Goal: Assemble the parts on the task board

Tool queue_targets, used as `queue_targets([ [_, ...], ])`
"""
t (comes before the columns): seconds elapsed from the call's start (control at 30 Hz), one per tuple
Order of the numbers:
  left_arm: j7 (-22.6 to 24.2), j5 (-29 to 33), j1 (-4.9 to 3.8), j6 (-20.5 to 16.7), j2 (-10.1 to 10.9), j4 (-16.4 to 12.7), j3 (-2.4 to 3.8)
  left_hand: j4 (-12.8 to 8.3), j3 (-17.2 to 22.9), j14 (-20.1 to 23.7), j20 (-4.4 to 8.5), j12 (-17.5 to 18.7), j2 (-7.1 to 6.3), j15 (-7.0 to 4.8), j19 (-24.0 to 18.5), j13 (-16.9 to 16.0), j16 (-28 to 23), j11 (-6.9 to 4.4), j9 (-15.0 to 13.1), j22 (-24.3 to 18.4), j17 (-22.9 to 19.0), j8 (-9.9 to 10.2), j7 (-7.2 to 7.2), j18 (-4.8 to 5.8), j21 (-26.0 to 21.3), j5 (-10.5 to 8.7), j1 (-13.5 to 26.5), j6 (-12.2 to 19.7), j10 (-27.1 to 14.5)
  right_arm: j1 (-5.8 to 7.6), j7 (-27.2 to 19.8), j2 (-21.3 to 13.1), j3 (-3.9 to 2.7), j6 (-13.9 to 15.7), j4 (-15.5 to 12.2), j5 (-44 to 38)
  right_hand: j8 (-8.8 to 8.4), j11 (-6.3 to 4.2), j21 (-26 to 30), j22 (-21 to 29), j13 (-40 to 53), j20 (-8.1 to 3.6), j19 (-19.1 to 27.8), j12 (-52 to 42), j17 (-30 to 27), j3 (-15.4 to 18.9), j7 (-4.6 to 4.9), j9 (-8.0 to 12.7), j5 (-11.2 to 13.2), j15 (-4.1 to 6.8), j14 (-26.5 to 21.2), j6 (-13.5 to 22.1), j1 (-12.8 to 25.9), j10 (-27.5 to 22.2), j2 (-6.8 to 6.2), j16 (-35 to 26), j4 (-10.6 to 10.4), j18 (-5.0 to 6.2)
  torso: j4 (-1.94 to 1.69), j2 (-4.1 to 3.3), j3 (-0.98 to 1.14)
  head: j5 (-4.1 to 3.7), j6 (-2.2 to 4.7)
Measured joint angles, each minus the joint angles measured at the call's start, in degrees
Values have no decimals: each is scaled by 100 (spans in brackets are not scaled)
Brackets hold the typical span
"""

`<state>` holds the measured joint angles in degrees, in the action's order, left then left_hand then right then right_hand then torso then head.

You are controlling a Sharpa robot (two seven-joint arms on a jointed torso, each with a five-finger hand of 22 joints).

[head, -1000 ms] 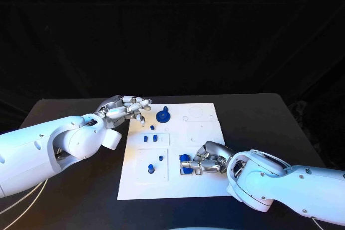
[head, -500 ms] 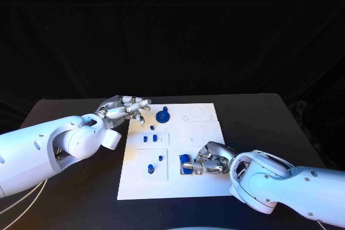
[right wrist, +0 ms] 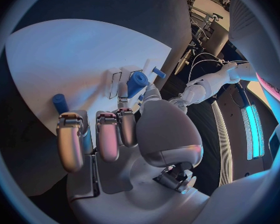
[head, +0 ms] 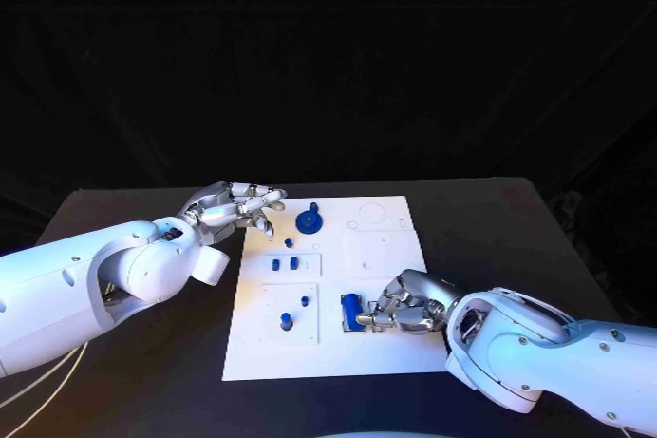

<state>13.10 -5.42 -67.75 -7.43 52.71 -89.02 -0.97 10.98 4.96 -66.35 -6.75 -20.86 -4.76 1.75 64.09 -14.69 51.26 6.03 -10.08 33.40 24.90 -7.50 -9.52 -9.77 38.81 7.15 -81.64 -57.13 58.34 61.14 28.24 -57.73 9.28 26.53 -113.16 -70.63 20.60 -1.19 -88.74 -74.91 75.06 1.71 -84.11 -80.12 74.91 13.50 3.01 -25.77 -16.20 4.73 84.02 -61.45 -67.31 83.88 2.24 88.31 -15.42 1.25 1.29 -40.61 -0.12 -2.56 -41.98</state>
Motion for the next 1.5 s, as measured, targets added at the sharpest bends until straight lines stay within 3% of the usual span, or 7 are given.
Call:
queue_targets([
  [0.1,-6,0,0,12,-2,6,0,0,0,0,0,0,0,0,0,0,0,0,6,0,-6,0,-21,-1,0,0,0,21,0,0,-20,-40,0,-26,-5,16,0,1,0,0,10,0,0,-12,0,-14,3,-11,-123,0,0,30,-180,0,-15,0,111,0,-3,-2,0,5,-1],
  [0.27,-11,0,1,32,-5,9,0,0,0,21,0,0,-17,-20,0,0,0,0,6,-8,-5,0,-21,0,0,0,-17,21,0,0,-41,-33,0,-92,5,23,0,4,0,0,21,0,0,-6,0,-86,-4,-20,-131,-1,0,37,-377,0,15,0,225,0,-5,-3,0,24,-5],
  [0.93,-21,-6,1,67,-5,9,-1,0,0,21,0,0,-23,-20,0,2,0,0,5,-7,-5,0,-21,-1,0,0,-23,21,0,-3,-32,270,-1,-176,173,-5,0,15,0,1,21,1,0,-7,4,-69,-20,-57,-131,-3,0,20,-444,-4,82,0,207,0,-1,-4,0,49,-30],
  [1.5,-53,-9,1,99,-3,15,-1,-16,-15,21,0,0,8,-20,0,-3,0,-10,10,-12,-12,0,-21,0,0,0,-53,21,-31,-3,-72,287,-1,-195,131,-49,66,14,0,-3,22,-20,21,-64,3,-36,-57,-106,-54,-4,0,-17,-513,-3,104,0,241,0,1,-1,3,39,-8],
])
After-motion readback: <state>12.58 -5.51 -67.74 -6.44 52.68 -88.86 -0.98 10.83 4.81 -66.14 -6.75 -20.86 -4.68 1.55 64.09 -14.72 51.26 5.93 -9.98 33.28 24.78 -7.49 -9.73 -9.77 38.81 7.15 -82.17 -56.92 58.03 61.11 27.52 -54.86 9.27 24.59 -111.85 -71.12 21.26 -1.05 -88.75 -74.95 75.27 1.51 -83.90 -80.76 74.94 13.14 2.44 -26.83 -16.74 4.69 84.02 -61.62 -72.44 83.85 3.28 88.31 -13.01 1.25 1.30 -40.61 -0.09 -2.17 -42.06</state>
